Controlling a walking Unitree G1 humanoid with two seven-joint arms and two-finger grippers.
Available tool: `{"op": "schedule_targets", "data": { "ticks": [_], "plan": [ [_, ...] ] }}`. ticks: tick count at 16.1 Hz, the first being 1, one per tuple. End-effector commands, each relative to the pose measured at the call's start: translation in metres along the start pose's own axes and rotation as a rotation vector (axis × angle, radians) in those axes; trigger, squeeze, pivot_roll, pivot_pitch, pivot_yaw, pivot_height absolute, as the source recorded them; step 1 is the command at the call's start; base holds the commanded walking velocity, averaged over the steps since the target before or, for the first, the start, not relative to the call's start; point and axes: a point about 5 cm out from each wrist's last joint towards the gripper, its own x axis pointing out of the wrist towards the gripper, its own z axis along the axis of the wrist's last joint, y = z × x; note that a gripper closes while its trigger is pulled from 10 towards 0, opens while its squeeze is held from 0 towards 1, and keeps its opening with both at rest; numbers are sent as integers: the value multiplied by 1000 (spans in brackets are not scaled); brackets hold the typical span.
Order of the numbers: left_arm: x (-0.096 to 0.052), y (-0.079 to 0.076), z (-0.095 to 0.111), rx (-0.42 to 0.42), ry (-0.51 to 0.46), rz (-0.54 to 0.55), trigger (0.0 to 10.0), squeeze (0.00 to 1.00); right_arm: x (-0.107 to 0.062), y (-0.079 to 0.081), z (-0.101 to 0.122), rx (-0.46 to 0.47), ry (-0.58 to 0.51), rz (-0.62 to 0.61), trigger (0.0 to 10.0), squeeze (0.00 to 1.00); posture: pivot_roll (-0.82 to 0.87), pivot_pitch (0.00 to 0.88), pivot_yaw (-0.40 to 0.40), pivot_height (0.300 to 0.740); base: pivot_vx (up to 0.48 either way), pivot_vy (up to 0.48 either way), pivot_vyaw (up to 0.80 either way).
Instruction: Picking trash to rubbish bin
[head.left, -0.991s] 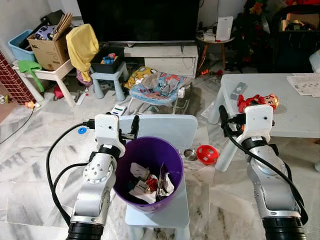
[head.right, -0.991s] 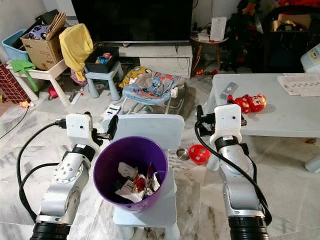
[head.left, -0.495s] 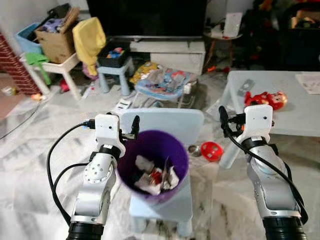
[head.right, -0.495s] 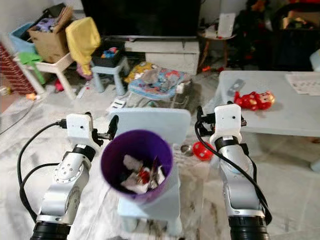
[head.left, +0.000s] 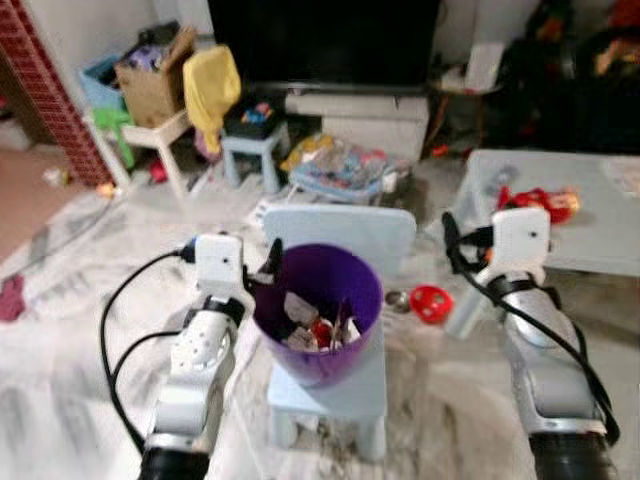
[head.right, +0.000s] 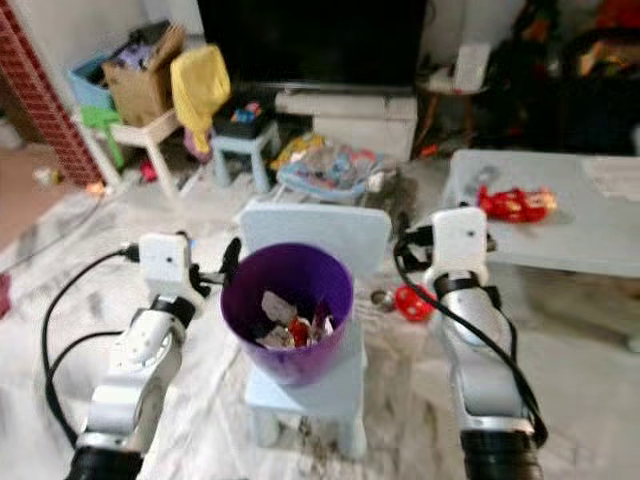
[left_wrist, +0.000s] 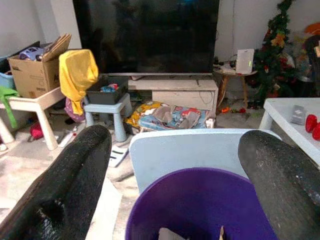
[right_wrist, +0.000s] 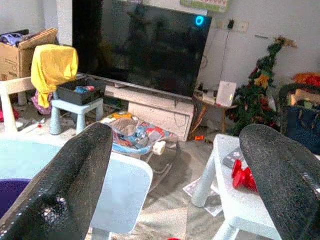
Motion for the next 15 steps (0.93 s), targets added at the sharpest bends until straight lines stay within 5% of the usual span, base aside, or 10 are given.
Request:
{"op": "schedule_targets", "data": {
  "ticks": [1,9,15],
  "plan": [
    [1,0,2,-2,-2,-5,10000,0,1,1,4,4,-13,7,10000,0,-23,16,24,740,-300,0,0],
    [0,-2,0,-7,4,-18,10000,0,1,0,3,-1,-9,7,10000,0,-29,19,24,740,-314,0,0],
    [0,-5,-1,-13,7,-31,10000,0,1,0,2,-6,-4,11,10000,0,-32,21,21,740,-21,0,0]
  ]
}}
